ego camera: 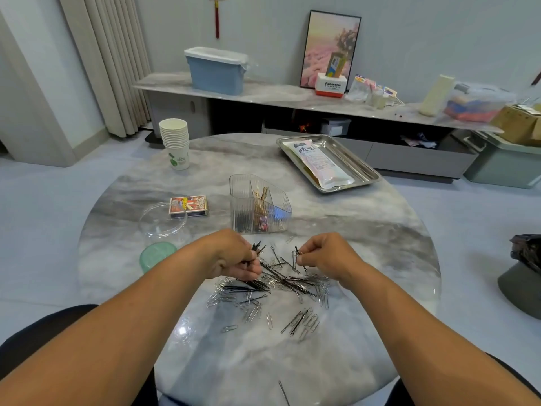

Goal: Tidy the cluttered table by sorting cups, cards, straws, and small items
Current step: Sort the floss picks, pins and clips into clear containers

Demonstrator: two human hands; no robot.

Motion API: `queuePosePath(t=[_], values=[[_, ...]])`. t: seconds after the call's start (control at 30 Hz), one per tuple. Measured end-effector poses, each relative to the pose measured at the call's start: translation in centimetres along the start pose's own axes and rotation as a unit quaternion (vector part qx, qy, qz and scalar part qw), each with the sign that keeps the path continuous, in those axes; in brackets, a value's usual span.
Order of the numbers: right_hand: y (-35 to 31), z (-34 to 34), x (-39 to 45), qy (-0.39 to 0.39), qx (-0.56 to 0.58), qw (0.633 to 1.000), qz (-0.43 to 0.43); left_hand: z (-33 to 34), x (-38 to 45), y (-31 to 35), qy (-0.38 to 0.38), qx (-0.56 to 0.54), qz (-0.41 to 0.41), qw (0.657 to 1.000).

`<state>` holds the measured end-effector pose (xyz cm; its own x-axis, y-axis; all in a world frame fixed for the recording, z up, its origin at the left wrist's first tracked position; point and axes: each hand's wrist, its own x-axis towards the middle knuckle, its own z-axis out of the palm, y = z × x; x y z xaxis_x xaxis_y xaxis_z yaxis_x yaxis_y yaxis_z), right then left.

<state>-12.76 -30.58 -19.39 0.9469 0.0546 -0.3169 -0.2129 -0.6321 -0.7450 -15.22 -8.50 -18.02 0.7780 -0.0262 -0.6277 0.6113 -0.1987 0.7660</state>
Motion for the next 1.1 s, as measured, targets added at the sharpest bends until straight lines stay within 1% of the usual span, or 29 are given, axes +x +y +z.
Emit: queuePosePath(t=[0.03,0.07,0.13,0.17,0.2,0.23,0.3,0.37,0.4,0.43,0.5,0.53,0.57,0.6,0.67,0.73,0.83,0.9,0.93,0.97,1.0,1.03,1.07,1.1], values=[[0.0,0.0,0.0,0.0,0.015,1.0,0.005,0.1,0.1,-0.1,0.015,0.043,0.011,0.999],[0.0,-0.1,0.0,-0.001,0.022,1.0,0.008,0.2,0.4,-0.1,0.038,0.117,0.034,0.992],[0.1,-0.1,-0.1,0.004,0.008,1.0,-0.001,0.4,0.6,-0.2,0.073,0.257,0.084,0.96],[0.2,-0.1,-0.1,0.009,-0.006,1.0,-0.009,0.5,0.6,-0.4,0.09,0.302,0.101,0.944],[0.2,-0.1,-0.2,0.013,-0.021,1.0,-0.018,0.4,0.5,-0.6,0.108,0.339,0.116,0.927],[0.3,0.0,-0.2,0.016,-0.04,0.999,-0.03,0.3,0.4,-0.8,0.131,0.387,0.137,0.902],[0.4,0.2,-0.2,0.026,-0.117,0.991,-0.057,0.0,0.4,-1.1,0.168,0.464,0.176,0.851],[0.2,0.3,-0.4,0.035,-0.174,0.981,-0.077,-0.2,0.2,-0.9,0.178,0.485,0.2,0.832],[0.1,0.4,-0.5,0.03,-0.174,0.981,-0.083,-0.2,0.1,-0.6,0.174,0.479,0.205,0.836],[0.0,0.4,-0.6,0.02,-0.154,0.984,-0.086,-0.1,0.1,-0.3,0.159,0.445,0.205,0.857],[-0.3,0.4,-1.0,-0.003,-0.077,0.994,-0.078,0.0,-0.2,0.3,0.095,0.308,0.172,0.931],[-0.4,0.4,-1.1,-0.006,-0.039,0.997,-0.068,0.0,-0.4,0.4,0.057,0.218,0.131,0.965],[-0.5,0.4,-1.2,-0.007,-0.003,0.998,-0.056,0.1,-0.6,0.4,0.025,0.137,0.092,0.986],[-0.6,0.3,-1.3,-0.007,0.034,0.999,-0.042,0.1,-0.7,0.3,0.002,0.073,0.064,0.995],[-0.8,0.3,-1.3,-0.022,0.122,0.992,-0.01,0.2,-1.0,0.2,-0.027,-0.032,0.04,0.998],[-1.1,0.3,-1.3,-0.046,0.195,0.98,0.013,0.5,-1.2,0.4,-0.045,-0.105,0.034,0.993],[-1.6,0.4,-1.4,-0.08,0.266,0.96,0.034,1.0,-1.6,0.6,-0.077,-0.145,0.043,0.985],[-1.8,0.7,-1.4,-0.098,0.315,0.942,0.059,1.2,-1.4,0.6,-0.074,-0.115,0.071,0.988],[-1.9,0.8,-1.4,-0.107,0.338,0.932,0.074,1.3,-1.3,0.4,-0.052,-0.062,0.097,0.992],[-1.9,0.8,-1.5,-0.117,0.36,0.921,0.09,1.3,-1.2,0.1,-0.012,0.041,0.135,0.99],[-1.9,0.8,-1.5,-0.123,0.38,0.911,0.104,1.0,-1.1,0.0,0.039,0.191,0.183,0.963],[-1.8,0.8,-1.5,-0.126,0.394,0.903,0.117,0.8,-0.9,-0.2,0.085,0.349,0.225,0.906],[-1.7,0.8,-1.4,-0.124,0.4,0.899,0.125,0.5,-0.9,-0.2,0.123,0.478,0.248,0.833],[-1.6,0.7,-1.3,-0.122,0.396,0.901,0.128,0.3,-0.9,-0.2,0.149,0.543,0.258,0.785]])
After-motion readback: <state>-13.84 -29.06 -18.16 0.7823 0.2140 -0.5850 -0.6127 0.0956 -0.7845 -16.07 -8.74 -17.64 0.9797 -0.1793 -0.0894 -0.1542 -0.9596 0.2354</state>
